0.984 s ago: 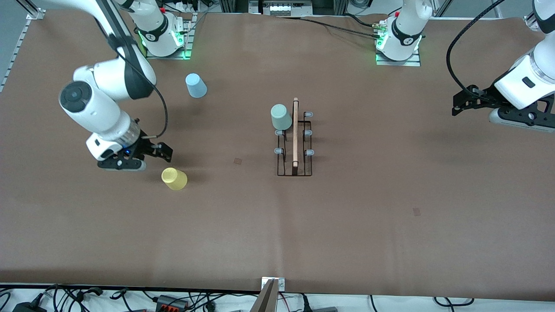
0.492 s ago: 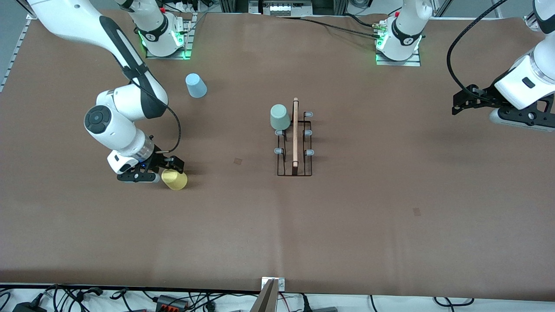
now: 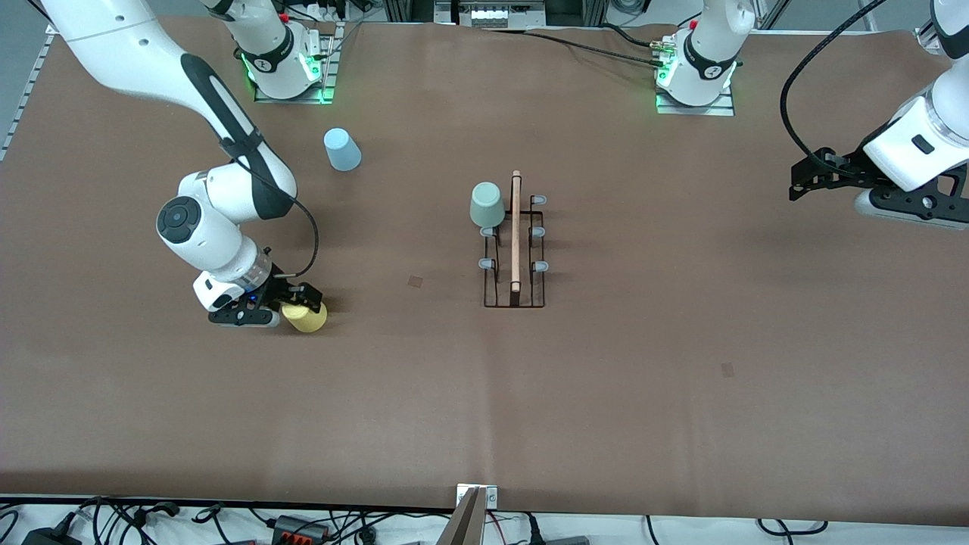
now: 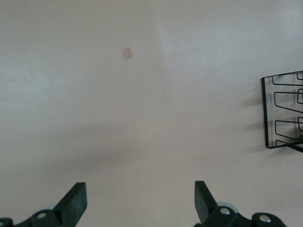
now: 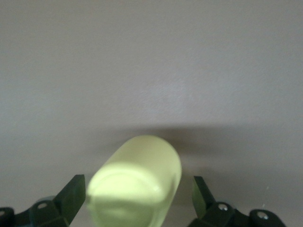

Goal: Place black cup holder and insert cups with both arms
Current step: 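Move the right gripper down and grasp the yellow cup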

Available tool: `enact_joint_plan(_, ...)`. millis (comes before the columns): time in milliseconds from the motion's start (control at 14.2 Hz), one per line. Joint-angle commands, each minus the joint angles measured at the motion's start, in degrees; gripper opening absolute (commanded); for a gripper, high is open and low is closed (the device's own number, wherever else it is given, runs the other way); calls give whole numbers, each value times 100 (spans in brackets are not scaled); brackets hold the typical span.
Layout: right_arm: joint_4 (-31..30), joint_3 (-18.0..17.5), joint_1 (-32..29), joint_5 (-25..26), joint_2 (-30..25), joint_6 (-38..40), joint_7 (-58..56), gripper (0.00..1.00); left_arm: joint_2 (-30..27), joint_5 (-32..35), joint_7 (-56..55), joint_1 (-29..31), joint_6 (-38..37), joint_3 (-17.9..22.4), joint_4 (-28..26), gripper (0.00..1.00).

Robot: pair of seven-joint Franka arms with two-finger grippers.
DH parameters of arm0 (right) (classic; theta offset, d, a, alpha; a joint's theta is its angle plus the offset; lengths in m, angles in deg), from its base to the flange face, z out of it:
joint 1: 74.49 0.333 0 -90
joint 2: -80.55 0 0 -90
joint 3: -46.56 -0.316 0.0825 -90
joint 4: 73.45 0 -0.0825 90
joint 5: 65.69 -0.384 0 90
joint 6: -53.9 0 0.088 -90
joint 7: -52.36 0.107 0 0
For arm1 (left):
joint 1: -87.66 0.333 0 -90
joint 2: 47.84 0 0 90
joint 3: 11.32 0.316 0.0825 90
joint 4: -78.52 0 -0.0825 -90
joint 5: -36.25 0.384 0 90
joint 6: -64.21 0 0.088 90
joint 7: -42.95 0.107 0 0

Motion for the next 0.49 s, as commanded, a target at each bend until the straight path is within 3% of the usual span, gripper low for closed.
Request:
enact_joint_plan(0,-15,31,-33,119,161,-323,-131,100,-25,73,-42,-17,-61,-2,51,100)
enact_joint_plan(352,-15,22,2,128,153,-332,-95,100,-25,73,-42,-25,-61,-2,51,100)
enact_joint_plan(422,-6,22,3,128,144,-332,-130,95,-33,73,-42,-25,-61,-2,42,100)
